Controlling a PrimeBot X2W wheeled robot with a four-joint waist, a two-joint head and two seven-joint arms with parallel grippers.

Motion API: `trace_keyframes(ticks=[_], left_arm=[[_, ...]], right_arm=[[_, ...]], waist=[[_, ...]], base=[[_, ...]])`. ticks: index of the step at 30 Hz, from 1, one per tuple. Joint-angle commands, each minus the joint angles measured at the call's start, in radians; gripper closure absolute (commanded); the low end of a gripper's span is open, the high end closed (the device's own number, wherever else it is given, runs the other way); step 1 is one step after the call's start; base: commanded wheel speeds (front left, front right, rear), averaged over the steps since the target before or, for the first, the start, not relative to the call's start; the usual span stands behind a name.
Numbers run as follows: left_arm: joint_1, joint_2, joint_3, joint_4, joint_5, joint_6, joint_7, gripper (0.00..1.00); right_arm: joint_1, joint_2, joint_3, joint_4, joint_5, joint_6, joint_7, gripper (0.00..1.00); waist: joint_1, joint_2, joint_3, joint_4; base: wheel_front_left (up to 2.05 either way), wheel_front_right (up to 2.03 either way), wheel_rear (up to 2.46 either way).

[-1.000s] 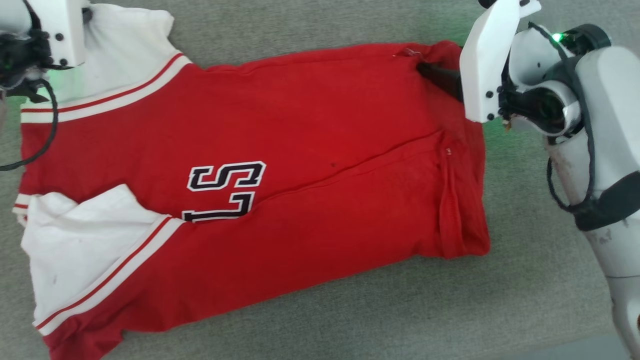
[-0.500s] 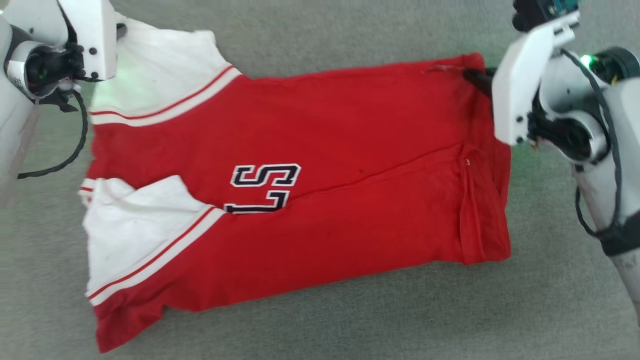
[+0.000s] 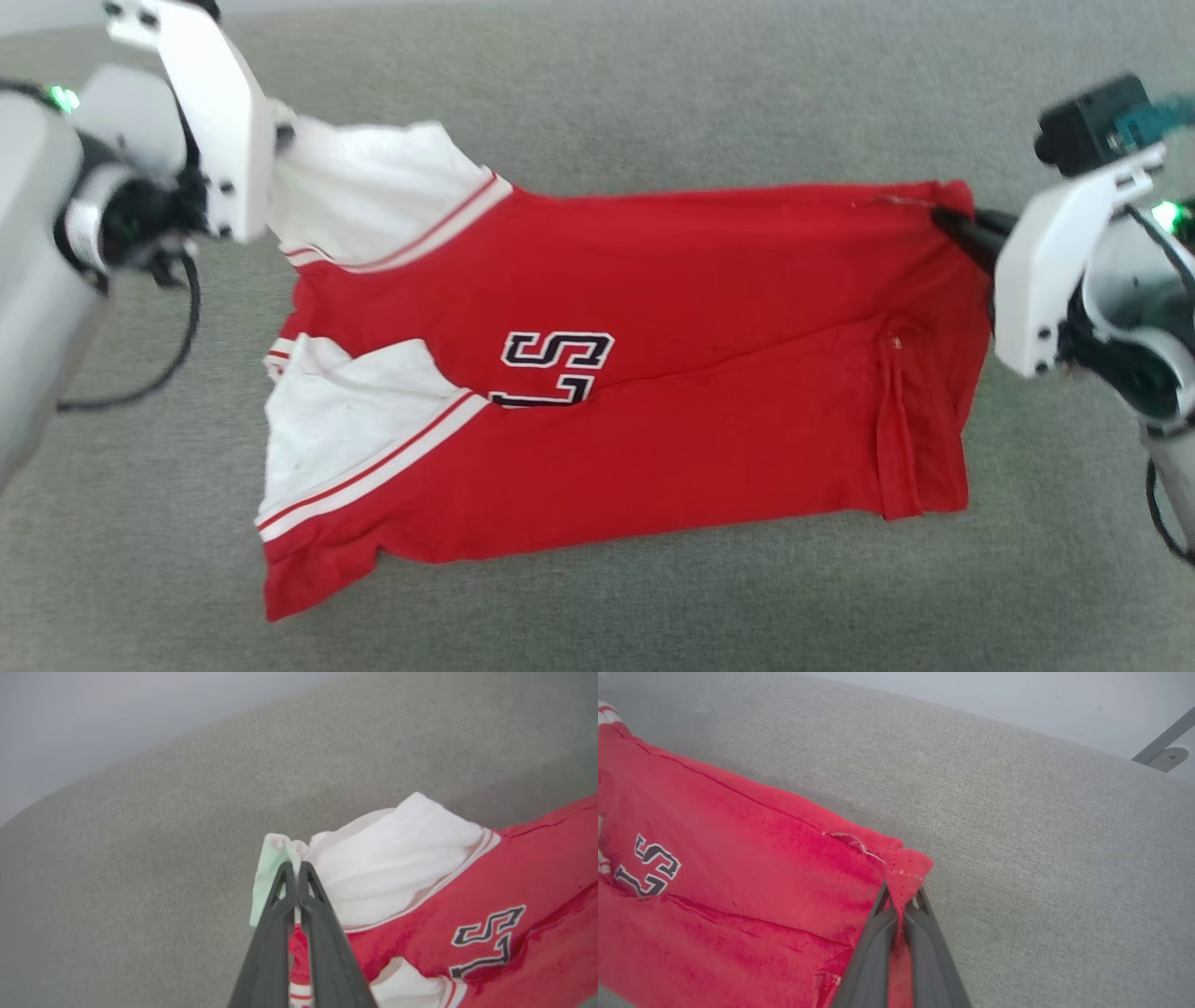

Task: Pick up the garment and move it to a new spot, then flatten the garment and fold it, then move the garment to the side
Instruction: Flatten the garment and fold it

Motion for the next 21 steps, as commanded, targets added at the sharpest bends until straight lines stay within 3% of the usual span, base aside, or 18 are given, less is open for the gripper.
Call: trace_keyframes(ticks=[1,8,14,16,20,21], left_arm=[[0.04,0.022,-0.004,-0.056,-0.01,0.026,0.015,1.0],[0.207,0.157,-0.006,-0.402,-0.041,0.19,0.075,1.0],[0.36,0.252,-0.007,-0.636,-0.08,0.323,0.082,1.0],[0.43,0.269,-0.017,-0.672,-0.102,0.354,0.067,1.0],[0.476,0.253,-0.021,-0.66,-0.125,0.359,0.039,1.0],[0.489,0.249,-0.026,-0.644,-0.125,0.354,0.028,1.0]], right_arm=[[0.043,-0.012,-0.009,-0.035,-0.004,0.0,-0.004,1.0],[0.213,-0.045,-0.082,-0.191,-0.003,0.0,0.015,1.0],[0.361,-0.02,-0.158,-0.276,-0.013,0.0,0.062,1.0],[0.411,-0.002,-0.175,-0.282,-0.022,0.0,0.073,1.0],[0.431,0.018,-0.174,-0.265,-0.038,0.0,0.064,1.0],[0.435,0.027,-0.171,-0.253,-0.041,0.0,0.065,0.87]], waist=[[0.0,0.0,-0.026,0.021],[0.0,0.0,-0.051,0.035],[0.0,0.0,-0.046,0.037],[0.0,0.0,-0.04,0.035],[0.0,0.0,-0.036,0.032],[0.0,0.0,-0.036,0.03]], base=[[0.0,0.0,0.0],[0.0,0.0,0.0],[0.0,0.0,0.0],[0.0,0.0,0.0],[0.0,0.0,0.0],[0.0,0.0,0.0]])
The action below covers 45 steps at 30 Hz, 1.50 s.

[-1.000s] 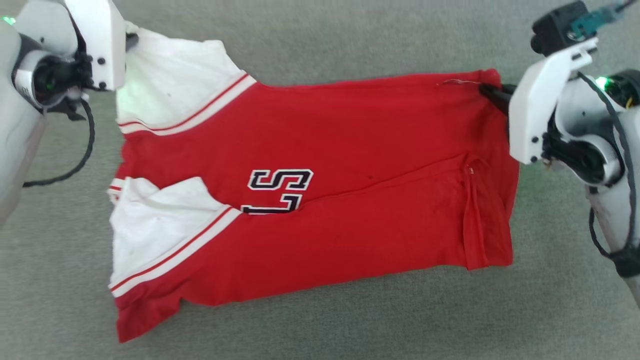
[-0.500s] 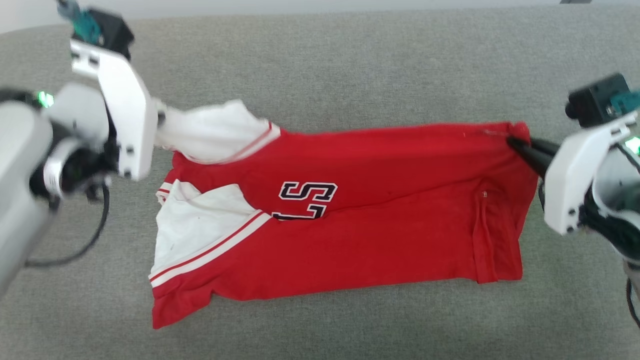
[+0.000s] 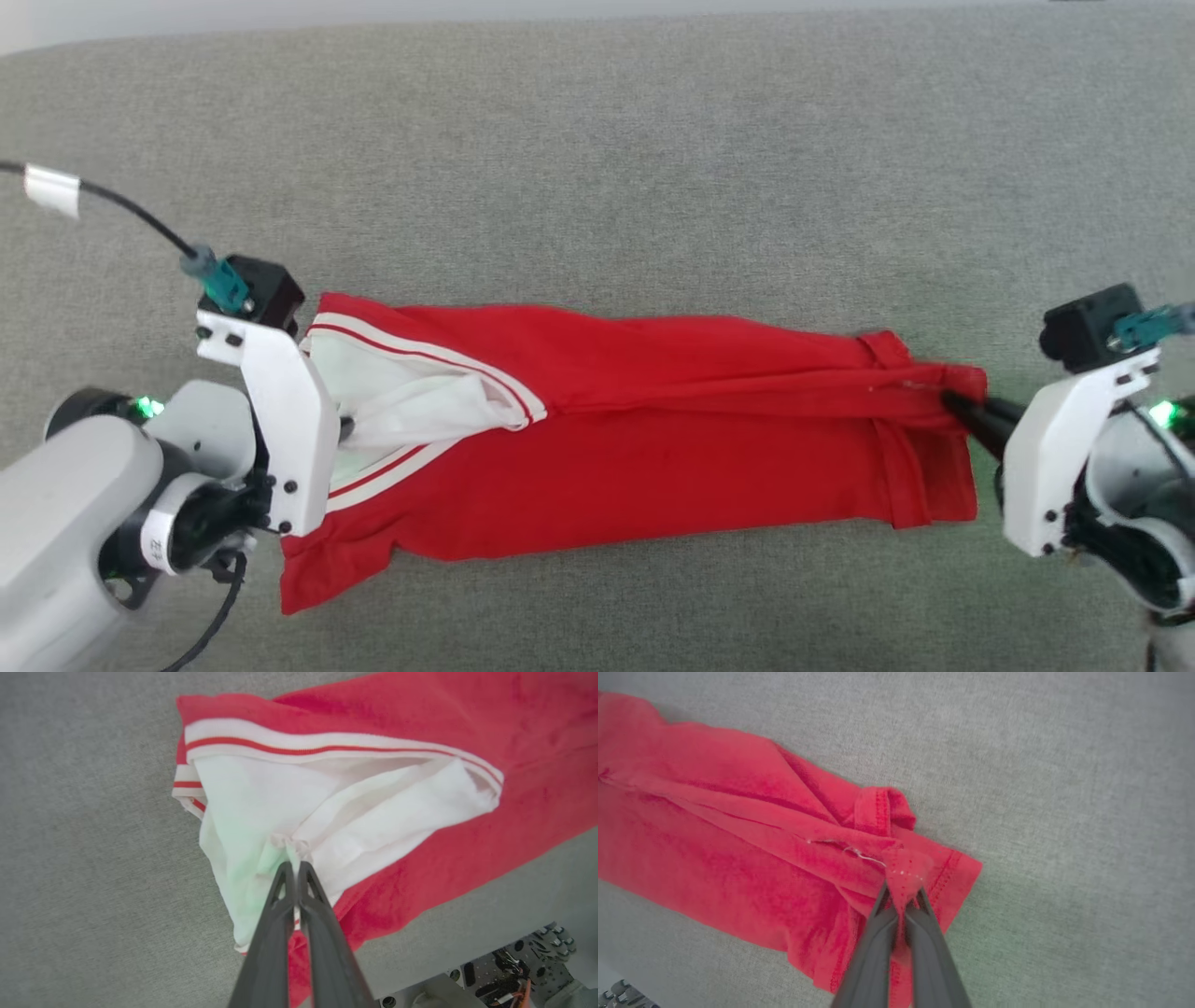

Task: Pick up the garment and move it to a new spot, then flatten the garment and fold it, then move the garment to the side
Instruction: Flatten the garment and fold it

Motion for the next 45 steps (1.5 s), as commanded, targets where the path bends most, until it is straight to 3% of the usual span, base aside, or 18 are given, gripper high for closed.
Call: trace_keyframes(ticks=[1,2,3,6,7,8,18,30,36,45], left_arm=[[0.012,-0.008,0.0,0.014,-0.003,-0.008,-0.015,1.0],[0.02,-0.018,0.003,0.035,-0.01,-0.015,-0.029,1.0],[0.029,-0.025,-0.001,0.057,-0.013,-0.026,-0.039,0.92],[0.036,-0.051,0.006,0.11,-0.015,-0.052,-0.085,0.27],[0.039,-0.055,0.008,0.124,-0.008,-0.059,-0.101,0.1],[0.041,-0.059,0.012,0.134,-0.004,-0.063,-0.116,0.0],[0.107,-0.028,0.066,0.102,0.017,-0.085,-0.303,0.0],[0.278,-0.015,0.166,0.025,0.093,-0.081,-0.75,0.0],[0.363,-0.059,0.198,0.046,0.112,-0.073,-0.94,0.0],[0.453,-0.153,0.243,0.096,0.126,-0.086,-1.006,0.0]], right_arm=[[0.006,0.013,-0.002,0.009,-0.001,0.0,-0.004,0.64],[0.0,0.023,-0.002,0.017,-0.006,0.0,-0.008,0.2],[-0.006,0.031,0.0,0.029,-0.011,0.0,-0.01,0.0],[-0.018,0.051,0.009,0.042,-0.015,0.0,-0.005,0.0],[-0.019,0.052,0.013,0.039,-0.015,0.0,-0.002,0.0],[-0.018,0.049,0.014,0.034,-0.016,0.0,-0.002,0.0],[0.046,0.057,-0.051,-0.076,0.004,0.0,0.007,0.0],[0.105,0.111,-0.207,-0.037,-0.01,0.0,0.065,0.0],[0.108,0.119,-0.24,0.042,-0.02,0.0,0.062,0.0],[0.092,0.144,-0.23,0.172,-0.003,0.0,0.084,0.0]], waist=[[0.0,0.0,-0.001,-0.002],[0.0,0.0,-0.001,-0.004],[0.0,0.0,-0.003,-0.005],[0.0,0.0,-0.011,-0.008],[0.0,0.0,-0.015,-0.008],[0.0,0.0,-0.019,-0.008],[0.0,0.0,-0.074,0.001],[0.0,0.0,-0.073,0.037],[0.0,0.0,-0.059,0.08],[0.0,0.0,-0.045,0.136]], base=[[0.0,0.0,0.0],[0.0,0.0,0.0],[0.0,0.0,0.0],[0.0,0.0,0.0],[0.0,0.0,0.0],[0.0,0.0,0.0],[0.0,0.0,0.0],[0.0,0.0,0.0],[0.0,0.0,0.0],[0.0,0.0,0.0]])
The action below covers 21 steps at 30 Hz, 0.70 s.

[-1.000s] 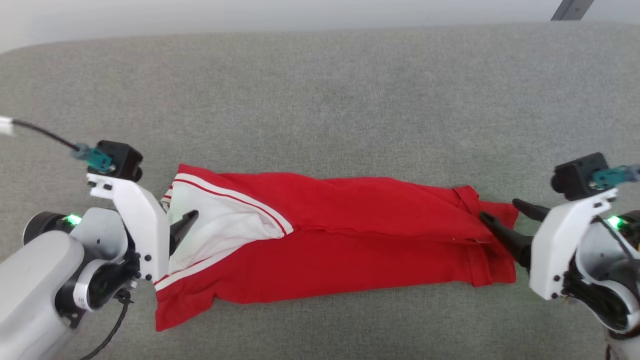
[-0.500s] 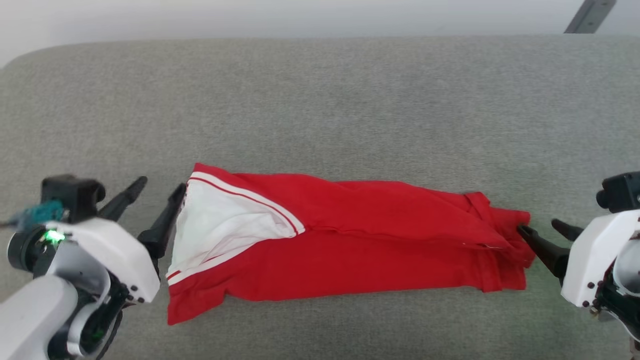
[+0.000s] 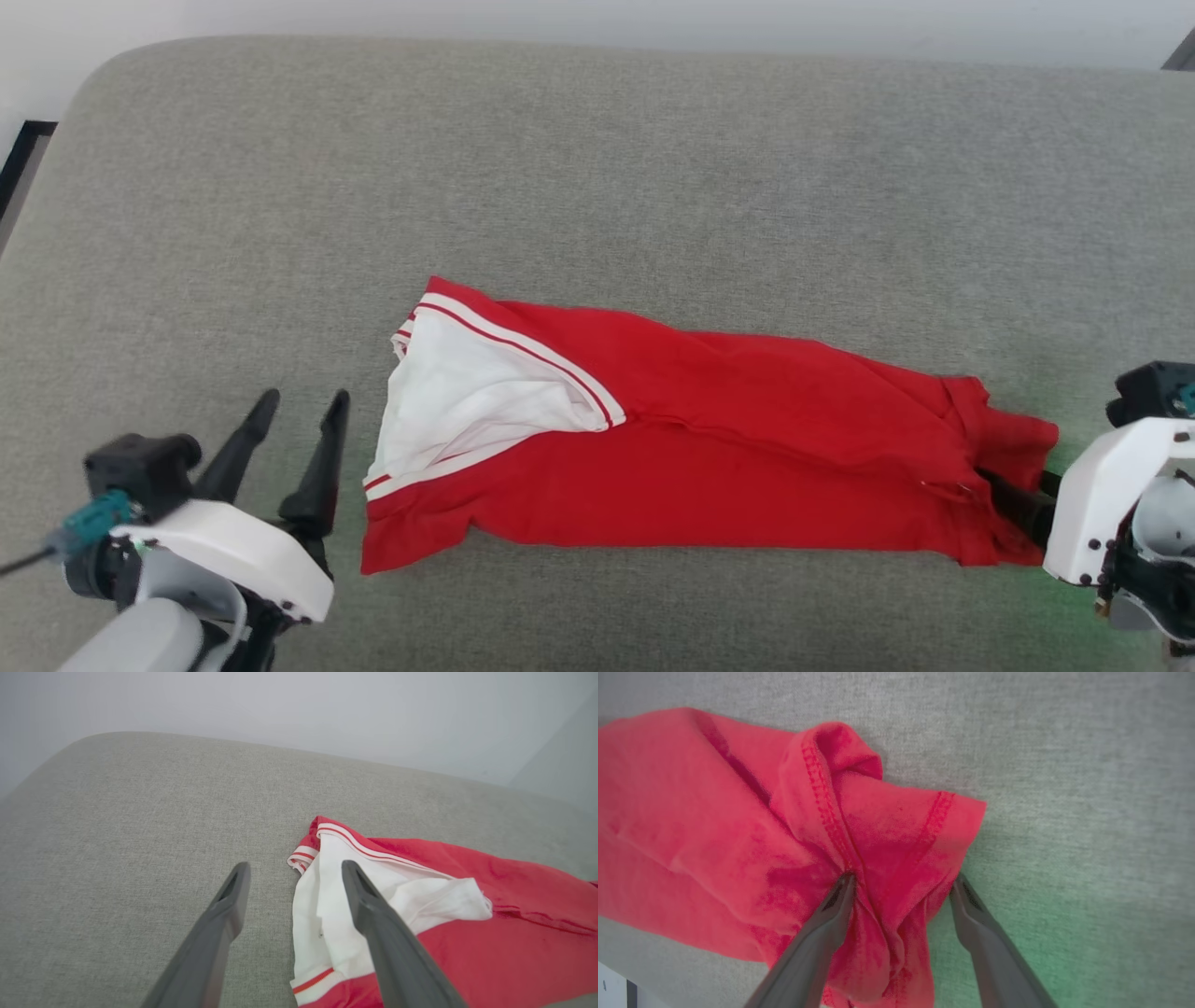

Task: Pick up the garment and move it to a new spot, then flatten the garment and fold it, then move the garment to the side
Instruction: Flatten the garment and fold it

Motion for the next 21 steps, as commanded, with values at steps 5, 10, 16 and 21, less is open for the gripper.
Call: trace_keyframes(ticks=[5,10,16,21], left_arm=[[0.053,-0.07,0.088,0.015,0.097,-0.028,-0.011,0.0],[0.107,-0.16,0.202,0.019,0.181,-0.08,-0.011,0.0],[0.165,-0.254,0.315,0.03,0.281,-0.145,-0.011,0.0],[0.205,-0.325,0.395,0.047,0.334,-0.198,-0.011,0.0]], right_arm=[[-0.034,0.035,0.06,0.105,0.056,0.001,0.045,0.0],[-0.067,0.025,0.147,0.171,0.109,0.004,0.083,0.83],[-0.119,-0.027,0.136,0.176,0.216,0.002,0.104,1.0],[-0.14,-0.085,0.086,0.161,0.254,0.0,0.11,1.0]], waist=[[0.0,0.0,0.006,0.029],[0.0,0.0,0.002,0.04],[0.0,0.0,-0.01,0.039],[0.0,0.0,-0.022,0.027]], base=[[0.0,0.0,0.0],[0.0,0.0,0.0],[0.0,0.0,0.0],[0.0,0.0,0.0]])
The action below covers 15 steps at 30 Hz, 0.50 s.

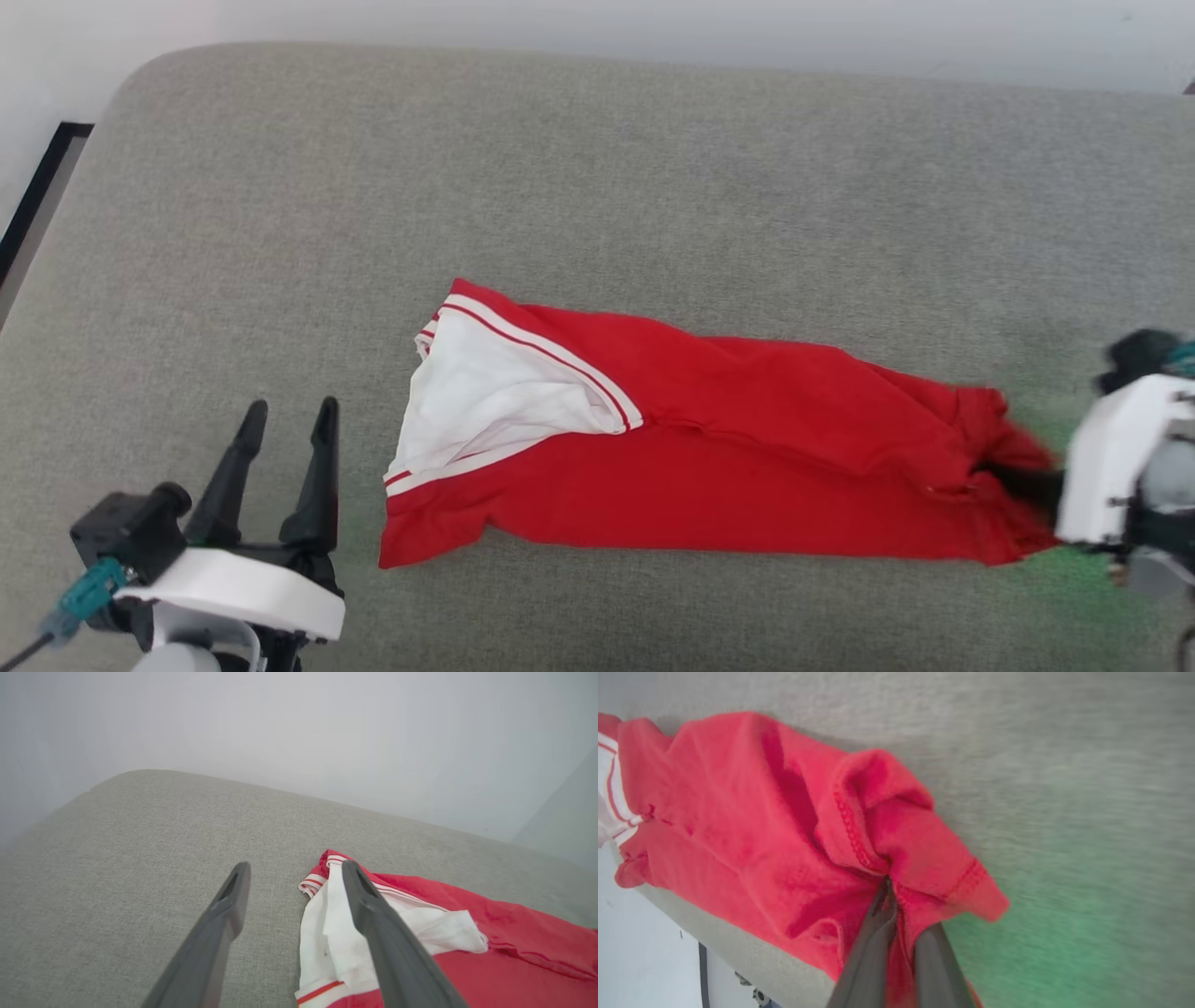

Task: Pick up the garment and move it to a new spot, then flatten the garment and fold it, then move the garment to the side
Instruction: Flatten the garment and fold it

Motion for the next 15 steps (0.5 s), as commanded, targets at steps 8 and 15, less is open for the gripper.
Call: trace_keyframes(ticks=[8,15], left_arm=[[0.048,-0.096,0.087,0.025,0.087,-0.07,-0.005,0.0],[0.055,-0.16,0.134,0.048,0.135,-0.115,-0.005,0.0]], right_arm=[[0.017,-0.108,-0.129,0.019,-0.028,0.0,-0.03,1.0],[-0.001,-0.19,-0.217,0.091,-0.103,0.0,-0.059,1.0]], waist=[[0.0,0.0,-0.023,-0.036],[0.0,0.0,-0.034,-0.064]], base=[[0.0,0.0,0.0],[0.0,0.0,0.0]])
